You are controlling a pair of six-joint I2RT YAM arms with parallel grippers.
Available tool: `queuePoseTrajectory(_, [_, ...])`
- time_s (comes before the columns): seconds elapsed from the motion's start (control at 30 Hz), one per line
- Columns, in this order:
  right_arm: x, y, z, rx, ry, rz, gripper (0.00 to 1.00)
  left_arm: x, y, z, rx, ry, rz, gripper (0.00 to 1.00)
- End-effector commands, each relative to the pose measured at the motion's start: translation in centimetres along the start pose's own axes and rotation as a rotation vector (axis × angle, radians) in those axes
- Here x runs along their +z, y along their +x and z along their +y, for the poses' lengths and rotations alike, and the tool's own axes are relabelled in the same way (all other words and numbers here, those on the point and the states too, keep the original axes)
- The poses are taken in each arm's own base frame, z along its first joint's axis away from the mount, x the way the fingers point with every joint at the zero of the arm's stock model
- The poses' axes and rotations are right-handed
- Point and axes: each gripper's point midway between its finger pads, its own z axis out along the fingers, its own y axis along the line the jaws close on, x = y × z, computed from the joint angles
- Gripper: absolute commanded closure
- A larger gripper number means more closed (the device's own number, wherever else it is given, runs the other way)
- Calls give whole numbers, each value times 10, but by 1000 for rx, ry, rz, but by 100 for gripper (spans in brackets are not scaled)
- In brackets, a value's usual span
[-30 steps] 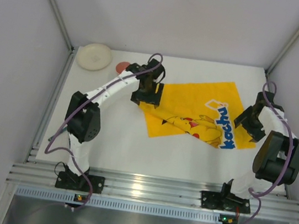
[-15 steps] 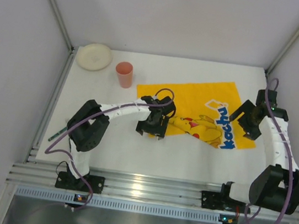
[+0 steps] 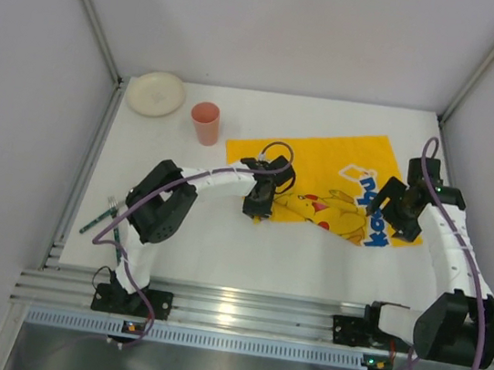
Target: Set the dinner table for one person
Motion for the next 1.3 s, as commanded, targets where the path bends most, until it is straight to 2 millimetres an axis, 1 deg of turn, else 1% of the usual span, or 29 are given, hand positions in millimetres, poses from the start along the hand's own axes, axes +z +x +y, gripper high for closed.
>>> queuePoseTrajectory(0.0, [-5, 7, -8, -43, 29, -13, 17, 34, -9, 13, -31, -45, -5, 69])
queuePoseTrajectory(0.03, [-5, 7, -9, -51, 33, -13, 17, 35, -8, 14, -30, -45, -1, 76])
queuePoseTrajectory(0.07, [-4, 7, -9, -53, 36, -14, 17, 35, -7, 14, -27, -43, 2, 99])
queuePoseTrajectory(0.17, [1, 5, -8, -57, 41, -15, 17, 27, -2, 19, -11, -54, 19, 100])
queuePoseTrajectory(0.2, [2, 3, -7, -56, 39, -15, 17, 16, -6, 21, -10, -51, 3, 100])
queuePoseTrajectory(0.23, [3, 1, -5, -57, 32, -20, 17, 10, -5, 24, 0, -56, 4, 100])
queuePoseTrajectory(0.27, [6, 1, -3, -56, 31, -12, 17, 2, 3, 33, 9, -80, 26, 100])
queuePoseTrajectory(0.3, [7, -3, 0, -56, 22, -23, 17, -17, 0, 36, 3, -66, -1, 100])
queuePoseTrajectory(0.33, [9, -4, 1, -55, 20, -22, 17, -24, 9, 45, 5, -78, 10, 100])
queuePoseTrajectory(0.37, [12, -4, 2, -55, 16, -16, 17, -35, 16, 53, 6, -91, 23, 100])
queuePoseTrajectory(0.4, [14, -3, 3, -54, 15, -12, 17, -56, 15, 57, -6, -69, -7, 100])
queuePoseTrajectory(0.43, [16, -6, 5, -50, 7, -19, 17, -65, 19, 64, -16, -80, -13, 100])
queuePoseTrajectory(0.47, [20, -4, 6, -47, 4, -5, 17, -71, 30, 75, -18, -100, 5, 100])
queuePoseTrajectory(0.5, [24, -4, 8, -46, -4, -6, 17, -89, 36, 83, -32, -101, 1, 100])
queuePoseTrajectory(0.57, [29, -1, 10, -38, -12, 8, 18, -100, 51, 97, -41, -120, 23, 100])
queuePoseTrajectory(0.6, [32, 2, 11, -37, -19, 20, 18, -112, 56, 103, -49, -117, 24, 100])
queuePoseTrajectory(0.7, [37, 5, 13, -38, -28, 29, 18, -126, 72, 117, -77, -143, 47, 100])
queuePoseTrajectory(0.73, [38, 6, 13, -40, -29, 29, 18, -129, 80, 121, -92, -158, 74, 99])
queuePoseTrajectory(0.77, [39, 7, 12, -41, -25, 32, 18, -134, 86, 121, -110, -139, 87, 99])
queuePoseTrajectory(0.83, [39, 9, 11, -47, -24, 33, 18, -136, 99, 124, -148, -137, 115, 94])
queuePoseTrajectory(0.87, [39, 10, 10, -52, -24, 33, 18, -140, 100, 127, -166, -133, 95, 73])
queuePoseTrajectory(0.93, [36, 10, 9, -58, -29, 25, 18, -139, 106, 136, -197, -164, 88, 28])
queuePoseTrajectory(0.97, [35, 12, 9, -61, -30, 26, 18, -141, 105, 138, -203, -165, 70, 2])
queuePoseTrajectory(1.03, [32, 15, 8, -63, -34, 30, 18, -141, 99, 140, -213, -176, 41, 2])
queuePoseTrajectory(1.13, [23, 14, 8, -63, -50, 13, 18, -139, 79, 129, -200, -158, -2, 2])
queuePoseTrajectory(1.17, [13, 19, 24, -101, -110, 11, 18, -132, 72, 123, -190, -159, -7, 2])
queuePoseTrajectory(1.2, [8, 17, 29, -106, -131, -3, 18, -128, 67, 120, -180, -160, -9, 2])
queuePoseTrajectory(1.23, [0, 15, 36, -114, -162, -24, 18, -125, 57, 115, -176, -157, -25, 2])
queuePoseTrajectory(1.27, [-10, 11, 49, -135, -212, -41, 18, -112, 54, 112, -164, -176, -6, 2])
